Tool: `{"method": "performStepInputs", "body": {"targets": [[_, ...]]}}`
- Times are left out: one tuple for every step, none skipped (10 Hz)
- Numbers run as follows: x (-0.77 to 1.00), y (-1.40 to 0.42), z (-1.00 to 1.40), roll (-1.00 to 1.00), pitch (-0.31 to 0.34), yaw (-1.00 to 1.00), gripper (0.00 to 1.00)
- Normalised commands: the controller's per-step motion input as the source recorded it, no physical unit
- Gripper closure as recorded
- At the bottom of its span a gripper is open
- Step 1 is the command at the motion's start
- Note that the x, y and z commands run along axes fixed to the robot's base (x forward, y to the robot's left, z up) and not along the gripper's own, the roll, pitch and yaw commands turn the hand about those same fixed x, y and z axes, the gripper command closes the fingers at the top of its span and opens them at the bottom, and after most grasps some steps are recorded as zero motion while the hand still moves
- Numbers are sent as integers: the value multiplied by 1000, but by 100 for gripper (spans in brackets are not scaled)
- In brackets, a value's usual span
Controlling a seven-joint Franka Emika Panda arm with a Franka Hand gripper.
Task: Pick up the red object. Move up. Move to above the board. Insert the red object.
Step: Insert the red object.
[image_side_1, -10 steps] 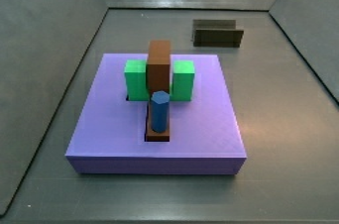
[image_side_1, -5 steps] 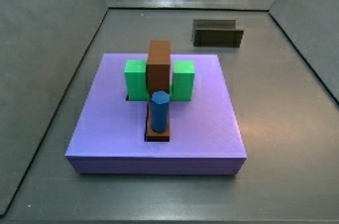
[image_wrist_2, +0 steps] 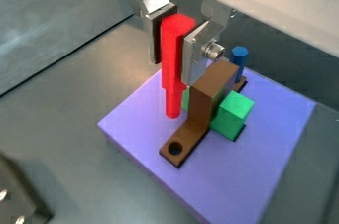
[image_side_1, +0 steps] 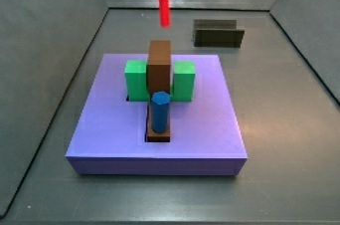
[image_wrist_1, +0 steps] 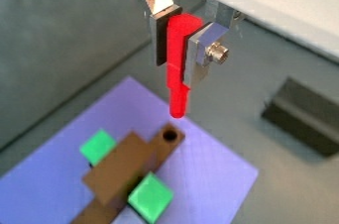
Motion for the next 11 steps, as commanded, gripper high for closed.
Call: {"method": "performStepInputs", "body": {"targets": [[403, -169, -549, 17, -4, -431, 100], [237, 0, -543, 46, 123, -434, 100], [157, 71, -351, 134, 323, -483, 100], [-37, 149, -151, 134, 229, -380, 100], [-77, 74, -80, 116, 177, -320, 100], [-249, 69, -123, 7, 51, -197, 100], [-183, 49, -66, 0, 0, 0, 100], [-120, 37, -66, 10, 0, 0, 100], [-177, 63, -91, 76, 0, 0, 100], [-149, 46, -143, 19, -1, 0, 100], [-74, 14, -174, 0, 0, 0, 100]]}}
